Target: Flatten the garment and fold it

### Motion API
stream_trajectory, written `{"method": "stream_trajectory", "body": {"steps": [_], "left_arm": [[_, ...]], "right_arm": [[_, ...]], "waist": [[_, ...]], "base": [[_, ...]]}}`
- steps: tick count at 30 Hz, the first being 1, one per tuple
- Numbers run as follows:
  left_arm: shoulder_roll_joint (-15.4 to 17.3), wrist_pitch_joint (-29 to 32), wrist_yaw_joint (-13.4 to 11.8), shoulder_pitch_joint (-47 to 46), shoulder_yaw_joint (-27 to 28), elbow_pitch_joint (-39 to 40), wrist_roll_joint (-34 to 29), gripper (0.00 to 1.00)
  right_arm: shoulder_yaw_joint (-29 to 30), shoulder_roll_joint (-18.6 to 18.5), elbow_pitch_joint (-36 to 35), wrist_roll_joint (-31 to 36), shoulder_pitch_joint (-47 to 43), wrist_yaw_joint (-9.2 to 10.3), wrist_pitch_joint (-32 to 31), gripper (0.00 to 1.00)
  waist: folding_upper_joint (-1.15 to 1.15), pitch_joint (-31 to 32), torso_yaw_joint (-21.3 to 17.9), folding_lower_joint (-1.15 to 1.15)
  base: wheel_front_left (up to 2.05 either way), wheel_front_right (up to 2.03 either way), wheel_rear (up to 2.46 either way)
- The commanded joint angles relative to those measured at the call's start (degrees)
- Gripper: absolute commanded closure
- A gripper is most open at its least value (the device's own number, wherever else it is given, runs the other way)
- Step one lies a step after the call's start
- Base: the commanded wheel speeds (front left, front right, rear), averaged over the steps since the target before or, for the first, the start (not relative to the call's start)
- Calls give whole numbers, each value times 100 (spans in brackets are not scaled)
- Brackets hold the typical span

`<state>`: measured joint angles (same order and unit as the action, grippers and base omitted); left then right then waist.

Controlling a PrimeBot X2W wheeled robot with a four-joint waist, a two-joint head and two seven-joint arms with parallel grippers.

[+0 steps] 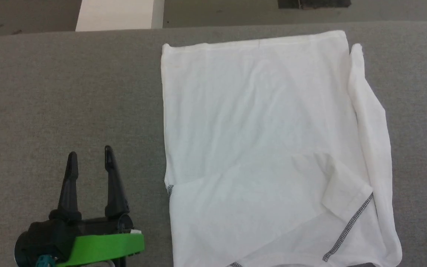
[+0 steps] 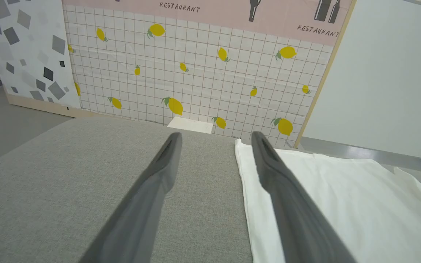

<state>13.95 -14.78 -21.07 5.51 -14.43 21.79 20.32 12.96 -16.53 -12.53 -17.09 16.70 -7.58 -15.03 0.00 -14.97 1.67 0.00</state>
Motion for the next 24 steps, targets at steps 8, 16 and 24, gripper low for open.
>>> {"method": "stream_trajectory", "body": {"steps": [8, 16, 24], "left_arm": [[-279, -21, 259, -400, 92, 59, -326, 0], [-524, -21, 459, -703, -10, 48, -648, 0], [-708, -21, 624, -825, -33, -25, -777, 0]], "right_arm": [[-121, -874, 959, -503, 1862, 9, -1128, 0], [-449, -1425, 1878, -426, 2705, 9, -2035, 0], [-561, -1528, 2287, -461, 2973, 9, -2128, 0]], "waist": [[0, -1209, 140, 0], [0, -1813, 469, 0], [0, -2180, 737, 0]], "base": [[0, 0, 0], [0, 0, 0], [0, 0, 0]]}}
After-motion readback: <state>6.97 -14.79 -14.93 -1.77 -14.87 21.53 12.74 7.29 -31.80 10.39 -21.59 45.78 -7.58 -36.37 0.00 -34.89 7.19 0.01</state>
